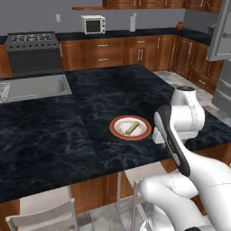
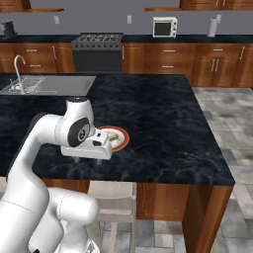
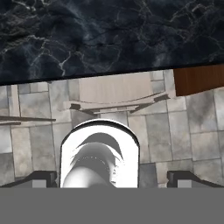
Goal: Retrieve the butter from the fridge and place it on a plate on the dining table. Then retrieve the butter knife by the fridge and place it near the plate.
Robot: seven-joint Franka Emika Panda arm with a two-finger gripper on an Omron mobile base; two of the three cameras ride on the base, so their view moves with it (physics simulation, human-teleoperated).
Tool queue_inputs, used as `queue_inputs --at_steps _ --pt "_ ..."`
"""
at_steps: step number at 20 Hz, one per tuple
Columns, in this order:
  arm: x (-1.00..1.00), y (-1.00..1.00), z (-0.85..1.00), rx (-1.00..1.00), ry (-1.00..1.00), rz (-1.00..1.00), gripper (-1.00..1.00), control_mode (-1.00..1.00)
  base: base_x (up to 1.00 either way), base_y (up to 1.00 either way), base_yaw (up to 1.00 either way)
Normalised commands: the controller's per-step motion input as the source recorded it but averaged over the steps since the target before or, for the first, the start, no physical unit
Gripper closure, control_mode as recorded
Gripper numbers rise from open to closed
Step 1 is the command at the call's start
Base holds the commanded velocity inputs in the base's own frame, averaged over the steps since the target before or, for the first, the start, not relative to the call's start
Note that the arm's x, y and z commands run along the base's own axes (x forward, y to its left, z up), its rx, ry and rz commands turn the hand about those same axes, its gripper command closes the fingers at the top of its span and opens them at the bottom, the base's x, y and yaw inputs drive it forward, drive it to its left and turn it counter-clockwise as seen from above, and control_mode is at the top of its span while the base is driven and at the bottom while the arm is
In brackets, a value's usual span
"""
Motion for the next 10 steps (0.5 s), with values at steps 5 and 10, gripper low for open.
queue_inputs --at_steps 5,10 --pt "0.00 0.00 0.00 0.00 0.00 0.00 -1.00 1.00 -0.29 0.00 -0.51" --pt "0.00 0.00 0.00 0.00 0.00 0.00 -1.00 1.00 -0.14 0.01 -0.65"
